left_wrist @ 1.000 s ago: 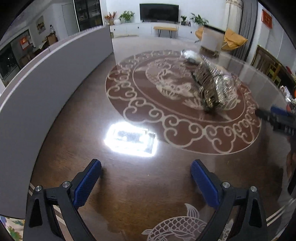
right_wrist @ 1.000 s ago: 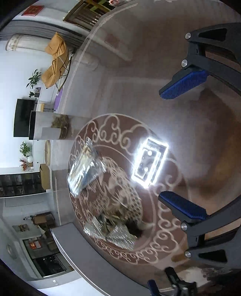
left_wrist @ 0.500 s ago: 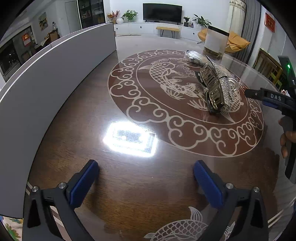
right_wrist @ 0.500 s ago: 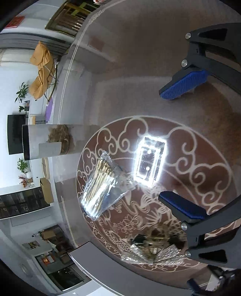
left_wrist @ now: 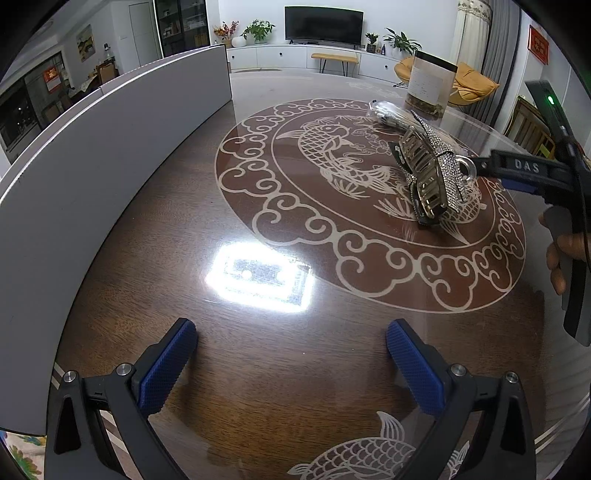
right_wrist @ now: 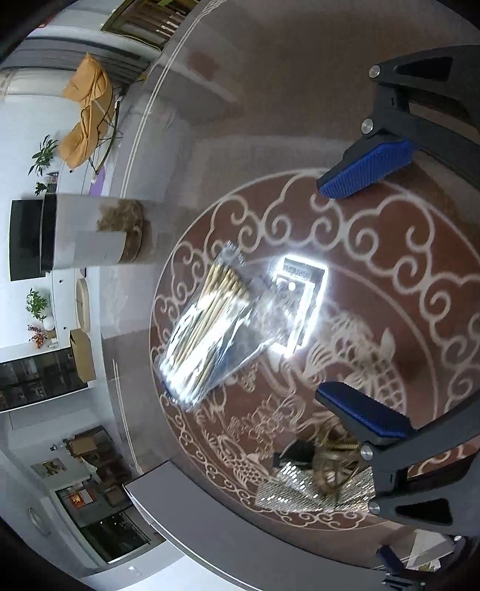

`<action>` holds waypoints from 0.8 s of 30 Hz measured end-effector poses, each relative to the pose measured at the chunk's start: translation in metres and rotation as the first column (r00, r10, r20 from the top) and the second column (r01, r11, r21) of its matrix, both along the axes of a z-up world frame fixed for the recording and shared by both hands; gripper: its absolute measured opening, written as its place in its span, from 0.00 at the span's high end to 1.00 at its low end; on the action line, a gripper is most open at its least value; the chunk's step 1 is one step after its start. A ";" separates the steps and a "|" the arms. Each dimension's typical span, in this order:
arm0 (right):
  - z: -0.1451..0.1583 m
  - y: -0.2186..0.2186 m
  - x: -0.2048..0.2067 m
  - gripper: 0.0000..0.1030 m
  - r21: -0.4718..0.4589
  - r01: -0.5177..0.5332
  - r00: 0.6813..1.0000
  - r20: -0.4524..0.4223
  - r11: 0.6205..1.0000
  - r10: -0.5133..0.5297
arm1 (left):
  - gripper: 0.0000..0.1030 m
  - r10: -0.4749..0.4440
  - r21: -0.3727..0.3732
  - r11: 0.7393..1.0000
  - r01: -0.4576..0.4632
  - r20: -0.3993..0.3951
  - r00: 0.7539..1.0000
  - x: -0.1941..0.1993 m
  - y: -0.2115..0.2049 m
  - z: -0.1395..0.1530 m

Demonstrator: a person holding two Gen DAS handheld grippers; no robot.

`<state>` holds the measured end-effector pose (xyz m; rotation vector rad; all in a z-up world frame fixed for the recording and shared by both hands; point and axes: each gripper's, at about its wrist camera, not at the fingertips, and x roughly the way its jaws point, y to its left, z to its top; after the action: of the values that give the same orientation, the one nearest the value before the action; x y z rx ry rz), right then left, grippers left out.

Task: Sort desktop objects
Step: 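Position the open left tool above the rhinestone bow clip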

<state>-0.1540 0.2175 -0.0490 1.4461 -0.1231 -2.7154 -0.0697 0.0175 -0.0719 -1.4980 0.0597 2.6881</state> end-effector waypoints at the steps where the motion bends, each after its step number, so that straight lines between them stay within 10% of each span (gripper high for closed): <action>1: 0.001 -0.004 -0.002 0.03 0.002 -0.003 1.000 -0.003 1.000 0.003 | 0.00 0.000 0.000 1.000 0.000 0.000 1.000 0.000 0.000 -0.001; 13: 0.006 -0.030 -0.022 0.03 0.030 -0.059 0.998 -0.011 0.998 0.059 | 0.00 0.000 0.000 1.000 0.000 0.000 1.000 0.000 0.000 -0.001; 24: 0.010 -0.088 -0.006 0.03 -0.123 -0.371 0.927 0.008 0.921 0.374 | 0.00 0.000 0.000 1.000 0.000 0.000 1.000 0.000 0.000 0.000</action>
<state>-0.1600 0.1291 -0.0393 1.3227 -0.0080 -2.3383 -0.0699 0.0172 -0.0718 -1.4985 0.0600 2.6876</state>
